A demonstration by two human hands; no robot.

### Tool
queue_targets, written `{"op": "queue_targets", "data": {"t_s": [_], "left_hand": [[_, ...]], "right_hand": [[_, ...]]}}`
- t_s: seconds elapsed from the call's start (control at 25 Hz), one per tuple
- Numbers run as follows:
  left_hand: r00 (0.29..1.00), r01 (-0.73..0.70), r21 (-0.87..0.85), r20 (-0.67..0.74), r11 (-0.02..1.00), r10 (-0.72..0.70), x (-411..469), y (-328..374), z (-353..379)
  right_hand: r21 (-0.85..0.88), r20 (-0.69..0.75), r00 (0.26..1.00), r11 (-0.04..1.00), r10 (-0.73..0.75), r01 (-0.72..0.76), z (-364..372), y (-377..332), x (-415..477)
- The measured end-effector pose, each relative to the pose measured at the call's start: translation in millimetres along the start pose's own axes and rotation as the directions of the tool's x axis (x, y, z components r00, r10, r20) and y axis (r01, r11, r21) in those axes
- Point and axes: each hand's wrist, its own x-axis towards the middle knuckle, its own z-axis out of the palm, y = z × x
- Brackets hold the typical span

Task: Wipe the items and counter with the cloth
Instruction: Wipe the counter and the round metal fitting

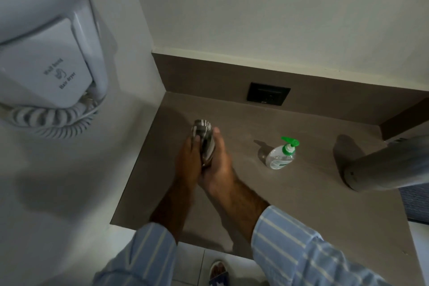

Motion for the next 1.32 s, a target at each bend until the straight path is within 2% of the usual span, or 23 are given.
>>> {"op": "queue_targets", "data": {"t_s": [0.08,0.16,0.2,0.28,0.32,0.4,0.44,0.48,0.56,0.6,0.64,0.76,0.84,0.92,0.96,1.04,1.08,1.12,1.16,1.2,1.24,1.28,1.32], "left_hand": [[0.995,0.049,-0.166,0.09,0.985,-0.034,8,11,-2],[0.994,-0.014,-0.266,0.1,0.964,0.042,5,18,2],[0.991,-0.067,-0.262,0.096,0.963,0.095,0,17,4],[0.984,-0.178,-0.104,-0.002,0.979,0.179,-8,3,1],[0.974,-0.18,0.003,-0.139,0.984,0.178,-5,-6,-6],[0.9,-0.114,0.103,-0.41,0.988,0.147,12,-35,-30],[0.859,-0.106,0.173,-0.479,0.979,0.178,21,-54,-43],[0.844,-0.098,0.309,-0.478,0.946,0.243,29,-74,-51],[0.876,-0.106,0.655,-0.294,0.748,0.382,42,-112,-49],[0.89,-0.113,0.762,-0.207,0.637,0.406,52,-123,-41],[0.904,-0.122,0.811,-0.147,0.572,0.4,64,-124,-29],[0.927,-0.272,0.791,0.061,0.548,0.371,100,-93,9],[0.864,-0.465,0.755,0.273,0.462,0.424,98,-82,22],[0.716,-0.666,0.679,0.465,0.309,0.521,60,-91,20],[0.641,-0.741,0.615,0.529,0.269,0.556,30,-99,13],[0.549,-0.833,0.451,0.598,0.322,0.584,-34,-119,-6],[0.553,-0.833,0.387,0.593,0.395,0.586,-57,-133,-14],[0.611,-0.789,0.36,0.536,0.498,0.582,-75,-139,-23],[0.743,-0.661,0.331,0.413,0.673,0.527,-86,-146,-29],[0.902,-0.42,0.251,0.222,0.872,0.371,-89,-144,-35],[0.991,-0.134,0.066,0.037,0.989,0.132,-84,-140,-44],[0.993,0.08,-0.138,-0.077,0.987,-0.091,-75,-134,-53],[0.967,0.178,-0.344,-0.111,0.922,-0.228,-66,-124,-61]], "right_hand": [[-0.089,-0.049,0.997,0.994,-0.06,0.056,3,4,5],[-0.138,-0.036,0.994,0.986,-0.099,0.093,10,-13,8],[-0.143,-0.037,0.996,0.987,-0.082,0.076,10,-23,11],[-0.172,-0.058,0.997,0.985,-0.044,0.033,11,-37,14],[-0.194,-0.075,0.996,0.981,-0.042,0.027,11,-40,15],[-0.223,-0.104,0.99,0.972,-0.095,0.07,11,-55,19],[-0.209,-0.104,0.986,0.972,-0.131,0.108,11,-67,21],[-0.181,-0.088,0.983,0.973,-0.16,0.142,14,-80,20],[-0.125,-0.042,0.978,0.973,-0.203,0.196,22,-102,14],[-0.122,-0.037,0.976,0.97,-0.216,0.21,24,-107,15],[-0.134,-0.039,0.974,0.967,-0.222,0.216,26,-109,14],[-0.222,-0.035,0.979,0.956,-0.203,0.19,24,-100,12],[-0.333,-0.059,0.971,0.922,-0.23,0.198,20,-93,15],[-0.457,-0.134,0.962,0.876,-0.239,0.154,11,-83,27],[-0.496,-0.175,0.96,0.861,-0.22,0.107,5,-78,33],[-0.552,-0.246,0.951,0.834,-0.189,0.022,-7,-65,40],[-0.596,-0.266,0.945,0.803,-0.193,-0.004,-14,-57,43],[-0.65,-0.272,0.939,0.759,-0.21,-0.019,-22,-50,45],[-0.696,-0.271,0.938,0.718,-0.218,-0.034,-29,-43,46],[-0.729,-0.268,0.939,0.683,-0.216,-0.051,-34,-37,48],[-0.751,-0.263,0.941,0.657,-0.211,-0.062,-41,-32,53],[-0.773,-0.255,0.942,0.631,-0.218,-0.063,-46,-28,57],[-0.801,-0.248,0.941,0.595,-0.231,-0.065,-49,-26,62]]}}
